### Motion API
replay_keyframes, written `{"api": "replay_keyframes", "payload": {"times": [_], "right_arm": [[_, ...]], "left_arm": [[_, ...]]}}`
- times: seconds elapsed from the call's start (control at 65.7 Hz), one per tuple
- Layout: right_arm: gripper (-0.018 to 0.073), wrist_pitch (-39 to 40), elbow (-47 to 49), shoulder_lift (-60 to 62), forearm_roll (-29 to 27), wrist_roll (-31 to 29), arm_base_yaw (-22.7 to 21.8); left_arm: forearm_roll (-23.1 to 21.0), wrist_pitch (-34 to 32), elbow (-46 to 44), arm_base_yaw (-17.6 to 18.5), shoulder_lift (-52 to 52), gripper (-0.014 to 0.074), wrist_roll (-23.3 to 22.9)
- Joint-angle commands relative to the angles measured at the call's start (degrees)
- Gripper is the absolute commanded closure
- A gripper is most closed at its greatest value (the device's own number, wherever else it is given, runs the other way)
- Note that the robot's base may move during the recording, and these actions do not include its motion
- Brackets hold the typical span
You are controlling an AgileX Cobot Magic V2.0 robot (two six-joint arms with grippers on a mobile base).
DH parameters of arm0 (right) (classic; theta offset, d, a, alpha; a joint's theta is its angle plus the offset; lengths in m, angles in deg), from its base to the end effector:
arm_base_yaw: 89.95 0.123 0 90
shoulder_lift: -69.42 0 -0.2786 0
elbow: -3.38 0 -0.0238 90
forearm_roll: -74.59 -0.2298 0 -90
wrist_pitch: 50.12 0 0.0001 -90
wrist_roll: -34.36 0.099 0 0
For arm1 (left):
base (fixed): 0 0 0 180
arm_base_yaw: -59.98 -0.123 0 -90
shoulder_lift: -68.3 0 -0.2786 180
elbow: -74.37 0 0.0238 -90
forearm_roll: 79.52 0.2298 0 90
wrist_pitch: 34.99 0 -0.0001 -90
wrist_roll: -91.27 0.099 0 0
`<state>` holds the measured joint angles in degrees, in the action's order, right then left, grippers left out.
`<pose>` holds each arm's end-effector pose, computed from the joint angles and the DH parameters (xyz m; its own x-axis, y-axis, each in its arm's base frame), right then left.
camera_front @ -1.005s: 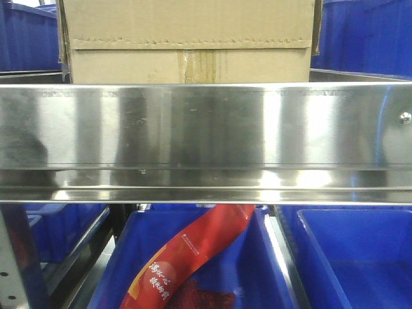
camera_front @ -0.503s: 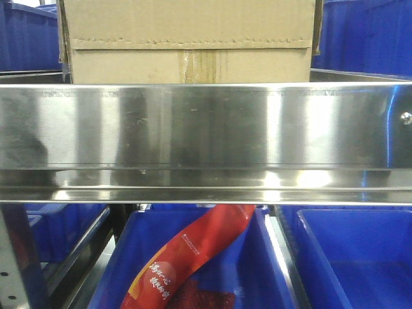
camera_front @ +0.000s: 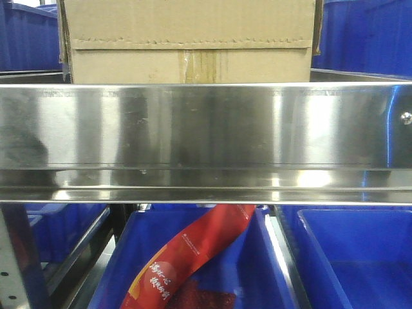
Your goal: Stack two boxes on right shelf middle
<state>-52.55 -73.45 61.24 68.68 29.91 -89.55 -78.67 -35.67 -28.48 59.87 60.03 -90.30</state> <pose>0.0500 0.0008 0.2107 0.0446 0.0257 -0.9987 -0.0125 0.9996 0.0252 0.0501 0.0001 0.2141 0.0917 -0.0124 -0.9957 -0.0006 0.9999 -0.0125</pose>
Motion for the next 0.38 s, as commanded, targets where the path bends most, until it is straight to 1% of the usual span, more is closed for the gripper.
{"api": "replay_keyframes", "payload": {"times": [0.0,0.365], "right_arm": [[0.0713,1.42,-0.20,0.21,0.02,0.10,-0.15],[0.0713,1.42,-0.20,0.21,0.02,0.10,-0.15]], "left_arm": [[-0.30,-0.98,-0.11,-0.21,0.30,0.0707,0.12],[-0.30,-0.98,-0.11,-0.21,0.30,0.0707,0.12]]}}
